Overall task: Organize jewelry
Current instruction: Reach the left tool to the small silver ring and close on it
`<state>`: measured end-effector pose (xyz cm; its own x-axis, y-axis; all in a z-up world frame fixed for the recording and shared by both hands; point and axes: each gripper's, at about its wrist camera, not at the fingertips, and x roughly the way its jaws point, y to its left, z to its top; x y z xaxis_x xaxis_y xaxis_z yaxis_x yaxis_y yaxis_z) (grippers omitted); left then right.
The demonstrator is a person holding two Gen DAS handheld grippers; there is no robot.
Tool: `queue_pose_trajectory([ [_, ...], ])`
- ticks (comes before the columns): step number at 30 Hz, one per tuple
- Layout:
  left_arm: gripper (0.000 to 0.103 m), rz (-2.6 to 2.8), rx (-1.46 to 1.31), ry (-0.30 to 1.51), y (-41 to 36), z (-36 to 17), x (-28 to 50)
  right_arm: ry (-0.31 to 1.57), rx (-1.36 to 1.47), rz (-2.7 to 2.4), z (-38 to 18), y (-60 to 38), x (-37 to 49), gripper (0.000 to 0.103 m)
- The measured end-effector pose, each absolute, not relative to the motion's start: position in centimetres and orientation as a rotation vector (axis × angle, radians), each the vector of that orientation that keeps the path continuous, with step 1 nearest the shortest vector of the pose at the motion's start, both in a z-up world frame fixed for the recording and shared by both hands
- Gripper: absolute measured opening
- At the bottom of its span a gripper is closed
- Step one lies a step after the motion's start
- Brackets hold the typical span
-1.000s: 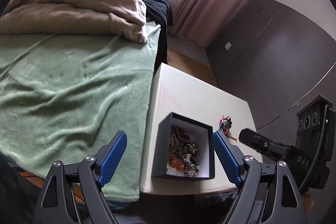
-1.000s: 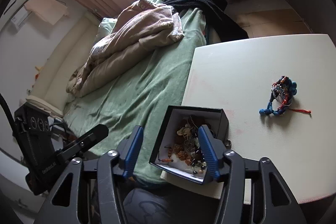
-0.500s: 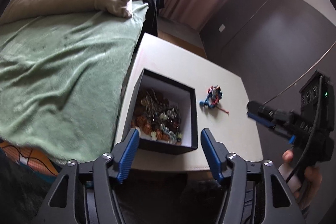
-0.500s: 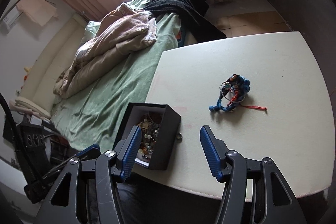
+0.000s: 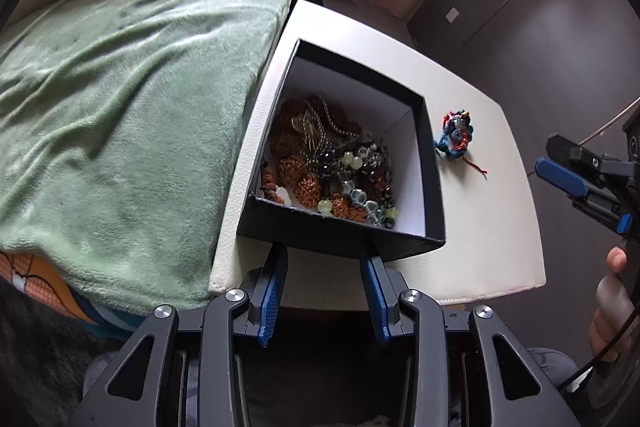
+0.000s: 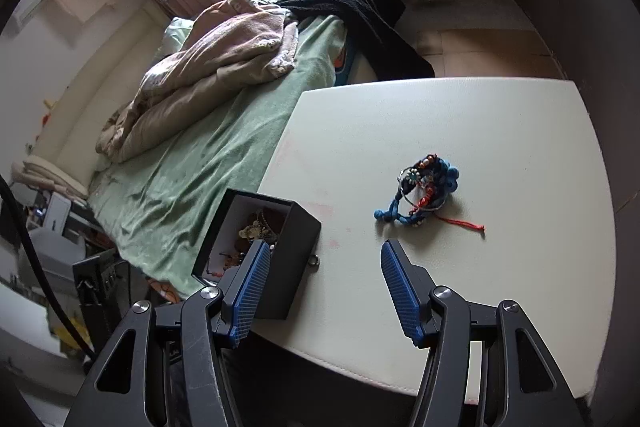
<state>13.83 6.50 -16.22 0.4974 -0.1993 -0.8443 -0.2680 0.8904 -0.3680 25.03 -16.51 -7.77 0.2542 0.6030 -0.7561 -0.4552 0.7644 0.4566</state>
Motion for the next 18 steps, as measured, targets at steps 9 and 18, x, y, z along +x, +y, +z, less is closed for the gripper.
queue_pose_trajectory([
  [9, 0.039, 0.066, -0.451, 1.061, 6.8, -16.5, 18.3, 1.130, 0.221, 0.677, -9.2, -18.5, 25.4, 0.059],
  [18, 0.039, 0.104, -0.416, 1.070, 7.7, -16.3, 23.0, 1.178, 0.212, 0.629, -10.4, -19.1, 26.3, 0.059],
])
